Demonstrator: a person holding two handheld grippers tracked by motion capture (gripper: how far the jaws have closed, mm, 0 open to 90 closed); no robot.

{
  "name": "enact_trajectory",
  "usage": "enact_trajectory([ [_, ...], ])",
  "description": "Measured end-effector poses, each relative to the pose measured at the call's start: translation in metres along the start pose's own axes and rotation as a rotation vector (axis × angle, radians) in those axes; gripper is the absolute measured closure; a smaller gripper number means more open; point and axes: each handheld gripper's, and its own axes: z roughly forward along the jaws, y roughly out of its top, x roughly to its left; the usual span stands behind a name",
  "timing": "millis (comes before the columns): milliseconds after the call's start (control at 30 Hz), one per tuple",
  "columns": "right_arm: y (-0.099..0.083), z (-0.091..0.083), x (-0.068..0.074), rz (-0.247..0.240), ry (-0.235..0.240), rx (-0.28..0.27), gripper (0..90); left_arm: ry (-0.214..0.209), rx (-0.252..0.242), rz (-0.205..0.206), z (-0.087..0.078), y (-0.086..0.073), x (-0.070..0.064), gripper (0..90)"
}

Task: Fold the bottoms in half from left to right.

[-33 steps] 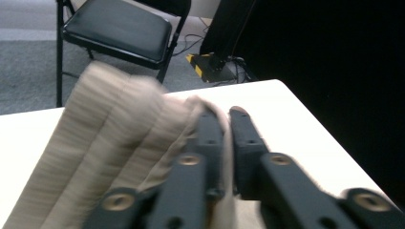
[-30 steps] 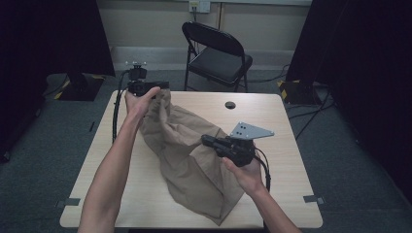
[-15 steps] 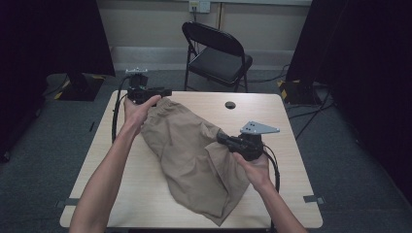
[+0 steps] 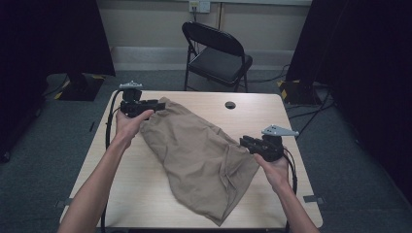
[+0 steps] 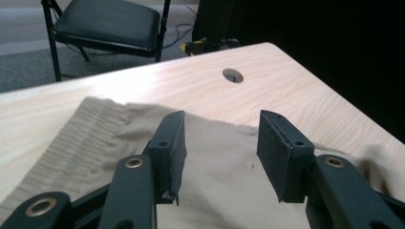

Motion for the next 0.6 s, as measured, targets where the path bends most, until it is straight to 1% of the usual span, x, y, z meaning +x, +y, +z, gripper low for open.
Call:
enact_trajectory([
  [33, -0.002, 0.000, -0.001, 0.011, -0.003, 0.000, 73.3, -0.005, -0.002, -0.003, 0.000, -0.003, 0.000, 52.9],
  [67, -0.004, 0.001, -0.001, 0.012, -0.005, 0.004, 73.3, -0.013, 0.000, -0.007, 0.001, -0.006, -0.001, 52.9],
  [100, -0.005, 0.001, 0.001, 0.008, 0.001, 0.011, 73.1, -0.017, 0.007, 0.000, 0.002, -0.009, -0.002, 53.0],
  [133, -0.006, 0.003, 0.002, 0.005, 0.011, 0.020, 71.8, -0.020, 0.007, -0.001, 0.002, -0.014, -0.004, 53.3],
  [200, -0.009, 0.007, 0.007, -0.011, 0.017, 0.047, 69.7, -0.040, 0.009, -0.005, 0.003, -0.025, -0.006, 54.8],
  [233, -0.010, 0.009, 0.009, -0.016, 0.021, 0.059, 68.0, -0.040, 0.015, -0.004, 0.004, -0.031, -0.007, 55.7],
  [300, -0.013, 0.016, 0.011, -0.021, 0.021, 0.081, 63.3, -0.047, 0.046, 0.005, 0.008, -0.046, -0.008, 59.5],
  [367, -0.014, 0.025, 0.012, -0.043, 0.029, 0.100, 63.1, -0.052, 0.068, 0.001, 0.012, -0.058, -0.007, 63.7],
  [433, -0.014, 0.034, 0.009, -0.037, 0.034, 0.108, 60.5, -0.056, 0.098, -0.004, 0.019, -0.072, -0.007, 67.7],
  [500, -0.013, 0.043, 0.006, -0.025, 0.039, 0.116, 58.2, -0.057, 0.142, 0.010, 0.026, -0.084, -0.006, 72.6],
  [533, -0.012, 0.048, 0.005, -0.022, 0.033, 0.119, 57.3, -0.063, 0.152, 0.007, 0.030, -0.089, -0.005, 73.9],
  [600, -0.013, 0.058, 0.004, -0.015, 0.037, 0.135, 56.3, -0.054, 0.169, -0.005, 0.035, -0.100, -0.003, 76.0],
])
